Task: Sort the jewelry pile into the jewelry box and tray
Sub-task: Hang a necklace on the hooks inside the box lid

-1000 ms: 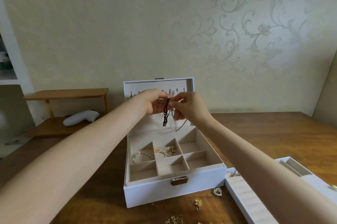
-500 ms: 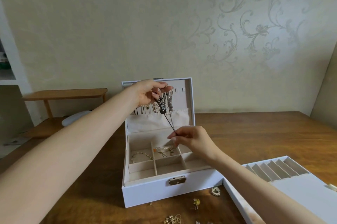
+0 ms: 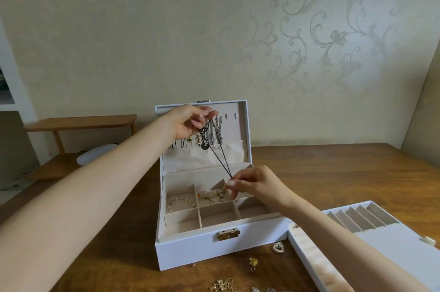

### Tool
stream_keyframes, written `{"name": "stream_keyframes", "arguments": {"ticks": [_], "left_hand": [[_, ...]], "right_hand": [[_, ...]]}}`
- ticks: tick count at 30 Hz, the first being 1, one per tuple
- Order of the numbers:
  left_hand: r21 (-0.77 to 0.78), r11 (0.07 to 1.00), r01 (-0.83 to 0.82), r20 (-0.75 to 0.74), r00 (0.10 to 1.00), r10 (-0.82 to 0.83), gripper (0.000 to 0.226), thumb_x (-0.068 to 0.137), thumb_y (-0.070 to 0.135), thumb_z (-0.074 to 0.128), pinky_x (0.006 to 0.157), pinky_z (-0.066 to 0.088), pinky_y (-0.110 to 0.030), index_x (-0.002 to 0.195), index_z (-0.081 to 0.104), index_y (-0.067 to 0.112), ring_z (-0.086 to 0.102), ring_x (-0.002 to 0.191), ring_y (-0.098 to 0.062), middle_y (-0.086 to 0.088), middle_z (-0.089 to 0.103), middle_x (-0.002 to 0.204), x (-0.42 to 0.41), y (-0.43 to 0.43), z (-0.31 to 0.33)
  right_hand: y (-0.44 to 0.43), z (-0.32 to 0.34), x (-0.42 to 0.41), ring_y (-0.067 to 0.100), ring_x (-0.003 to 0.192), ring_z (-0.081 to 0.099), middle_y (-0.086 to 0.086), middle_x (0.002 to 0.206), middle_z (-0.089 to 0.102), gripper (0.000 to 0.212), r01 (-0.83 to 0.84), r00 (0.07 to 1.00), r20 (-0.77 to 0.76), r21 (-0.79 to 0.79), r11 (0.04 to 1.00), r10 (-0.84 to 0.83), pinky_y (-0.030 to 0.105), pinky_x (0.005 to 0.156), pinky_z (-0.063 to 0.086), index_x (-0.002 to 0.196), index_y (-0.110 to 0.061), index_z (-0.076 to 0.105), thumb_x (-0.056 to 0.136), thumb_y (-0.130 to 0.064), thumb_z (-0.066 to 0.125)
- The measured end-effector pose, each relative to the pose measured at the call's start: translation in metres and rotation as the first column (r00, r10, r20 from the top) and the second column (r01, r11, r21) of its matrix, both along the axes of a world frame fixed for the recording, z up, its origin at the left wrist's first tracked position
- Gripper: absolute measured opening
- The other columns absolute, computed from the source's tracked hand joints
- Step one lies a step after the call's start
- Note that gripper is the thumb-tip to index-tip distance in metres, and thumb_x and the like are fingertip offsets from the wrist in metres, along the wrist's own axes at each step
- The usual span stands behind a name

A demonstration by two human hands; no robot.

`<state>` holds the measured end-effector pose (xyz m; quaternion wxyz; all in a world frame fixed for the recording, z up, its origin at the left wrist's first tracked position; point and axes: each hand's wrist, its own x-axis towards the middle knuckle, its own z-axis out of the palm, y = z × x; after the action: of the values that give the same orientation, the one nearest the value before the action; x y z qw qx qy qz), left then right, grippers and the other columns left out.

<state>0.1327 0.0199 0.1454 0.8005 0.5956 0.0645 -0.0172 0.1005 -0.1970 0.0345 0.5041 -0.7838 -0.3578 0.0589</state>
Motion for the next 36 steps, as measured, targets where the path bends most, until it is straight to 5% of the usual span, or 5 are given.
{"name": "stream_keyframes", "arguments": {"ticks": [6,11,19,27,36], "left_hand": [[0.147,0.988,0.053,0.054,0.997,-0.062,0.016,0.096,-0.001,0.042,0.030,0.020,-0.008,0.089,0.054,0.009,0.031,0.029,0.001,-0.002,0.069,0.063,-0.002,-0.010,-0.002],[0.371,0.929,0.007,0.160,0.985,-0.071,0.013,0.095,0.002,0.048,0.037,0.030,-0.010,0.093,0.058,0.009,0.042,0.039,-0.002,0.002,0.069,0.063,0.003,-0.021,0.001],[0.604,0.774,-0.190,0.400,0.912,-0.088,0.018,0.095,-0.003,0.045,0.047,0.038,-0.015,0.093,0.056,0.011,0.046,0.056,-0.007,-0.006,0.066,0.078,0.024,-0.035,0.021],[0.645,0.707,-0.288,0.506,0.855,-0.113,0.014,0.095,-0.004,0.046,0.054,0.046,-0.015,0.101,0.057,0.003,0.057,0.061,-0.010,-0.007,0.065,0.076,0.048,-0.028,0.023],[0.660,0.692,-0.293,0.518,0.844,-0.137,0.014,0.095,-0.003,0.046,0.054,0.046,-0.014,0.103,0.056,0.001,0.057,0.052,-0.001,-0.006,0.065,0.075,0.055,-0.028,0.022]], "right_hand": [[0.010,0.007,0.005,0.014,0.069,0.066,0.013,0.074,0.069,0.012,0.054,0.983,-0.183,0.186,0.981,-0.019,0.032,0.080,0.052,0.094,0.002,0.070,0.086,-0.006,0.066],[0.016,0.022,0.022,0.014,0.069,0.067,0.003,0.067,0.073,0.009,0.155,0.971,0.188,-0.013,0.988,-0.150,0.024,0.069,0.047,0.083,-0.015,0.074,0.081,-0.008,0.069],[0.036,0.046,0.097,0.025,0.083,0.066,0.011,0.088,0.073,0.028,0.511,0.802,0.331,0.050,0.858,-0.497,0.030,0.074,0.052,0.092,-0.005,0.072,0.077,0.010,0.054],[0.054,0.034,0.120,0.032,0.073,0.056,0.016,0.089,0.057,0.016,0.448,0.724,0.494,0.195,0.873,-0.482,0.038,0.067,0.046,0.079,0.001,0.069,0.075,0.010,0.056],[0.058,0.010,0.126,0.038,0.068,0.059,0.014,0.080,0.063,0.016,0.461,0.575,0.776,-0.046,0.886,-0.259,0.038,0.056,0.046,0.082,-0.007,0.068,0.080,0.002,0.055]]}}
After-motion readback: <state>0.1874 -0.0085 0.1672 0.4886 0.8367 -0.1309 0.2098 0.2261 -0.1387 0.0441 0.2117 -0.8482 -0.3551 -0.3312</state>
